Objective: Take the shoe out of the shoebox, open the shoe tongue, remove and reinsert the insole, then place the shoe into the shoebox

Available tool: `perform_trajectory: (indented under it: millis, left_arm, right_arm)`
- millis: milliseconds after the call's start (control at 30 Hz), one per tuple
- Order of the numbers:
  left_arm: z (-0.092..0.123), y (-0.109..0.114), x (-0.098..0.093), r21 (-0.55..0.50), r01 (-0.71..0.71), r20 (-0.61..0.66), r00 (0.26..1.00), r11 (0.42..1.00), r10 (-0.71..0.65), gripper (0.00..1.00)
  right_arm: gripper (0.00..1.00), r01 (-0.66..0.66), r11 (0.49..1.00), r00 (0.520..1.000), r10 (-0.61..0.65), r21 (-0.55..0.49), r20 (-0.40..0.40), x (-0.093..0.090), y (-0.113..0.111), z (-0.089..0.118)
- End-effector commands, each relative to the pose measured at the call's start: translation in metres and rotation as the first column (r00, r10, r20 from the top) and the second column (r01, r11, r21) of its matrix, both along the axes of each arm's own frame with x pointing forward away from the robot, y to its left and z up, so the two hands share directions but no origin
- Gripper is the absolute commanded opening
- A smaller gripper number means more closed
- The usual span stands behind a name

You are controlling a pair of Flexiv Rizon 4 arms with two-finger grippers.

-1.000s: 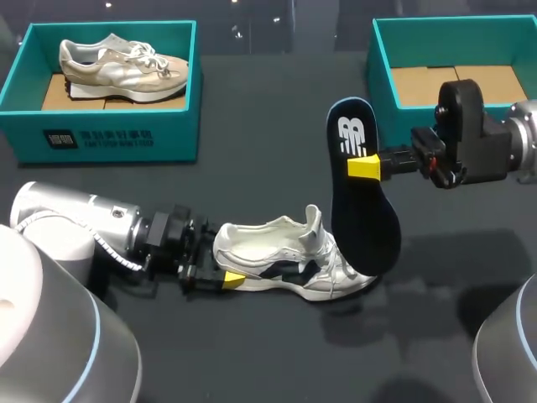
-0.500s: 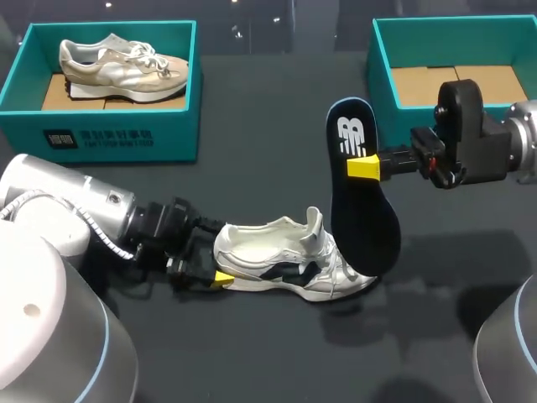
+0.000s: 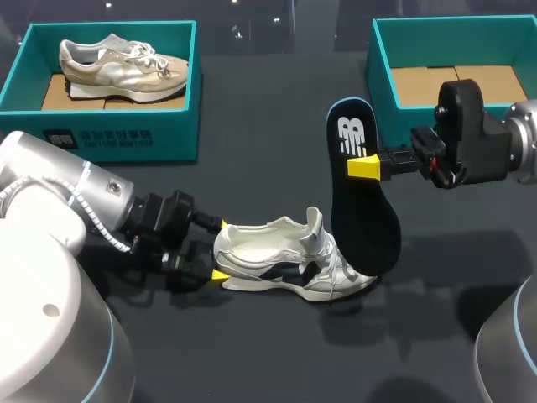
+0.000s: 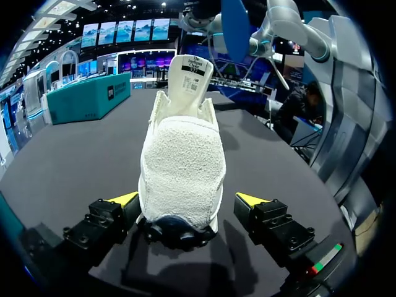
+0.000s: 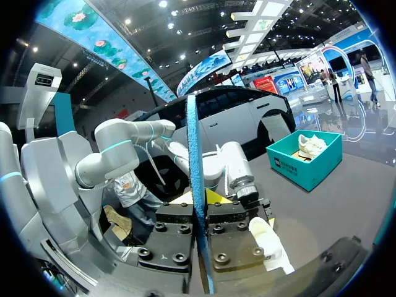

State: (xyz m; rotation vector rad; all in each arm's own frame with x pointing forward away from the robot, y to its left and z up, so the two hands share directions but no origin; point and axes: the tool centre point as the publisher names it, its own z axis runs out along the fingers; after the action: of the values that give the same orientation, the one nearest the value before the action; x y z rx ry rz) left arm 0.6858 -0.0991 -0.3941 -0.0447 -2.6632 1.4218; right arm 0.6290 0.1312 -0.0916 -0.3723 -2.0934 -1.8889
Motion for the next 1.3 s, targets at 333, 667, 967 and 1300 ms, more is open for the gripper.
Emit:
perform_trajectory:
  millis: [333, 667, 967, 1300]
  left_arm:
    - [0.035, 0.018, 0.005, 0.343, -0.036, 0.046, 0.999, 0.939, 0.021, 1.0]
    - [0.035, 0.018, 0.005, 0.343, -0.036, 0.046, 0.999, 0.939, 0.021, 1.0]
    - [0.039, 0.006, 0.009, 0.568, -0.008, 0.041, 0.999, 0.823, -0.019, 1.0]
    - [0.041, 0.001, 0.01, 0.698, -0.097, 0.121, 0.993, 0.71, 0.016, 1.0]
  right_arm:
    - [0.0, 0.0, 1.0, 1.0, 0.0, 0.0, 0.0, 0.0, 0.002, -0.001]
    - [0.0, 0.0, 1.0, 1.0, 0.0, 0.0, 0.0, 0.0, 0.002, -0.001]
    - [0.0, 0.0, 1.0, 1.0, 0.0, 0.0, 0.0, 0.0, 0.002, -0.001]
    - [0.0, 0.0, 1.0, 1.0, 0.0, 0.0, 0.0, 0.0, 0.002, -0.001]
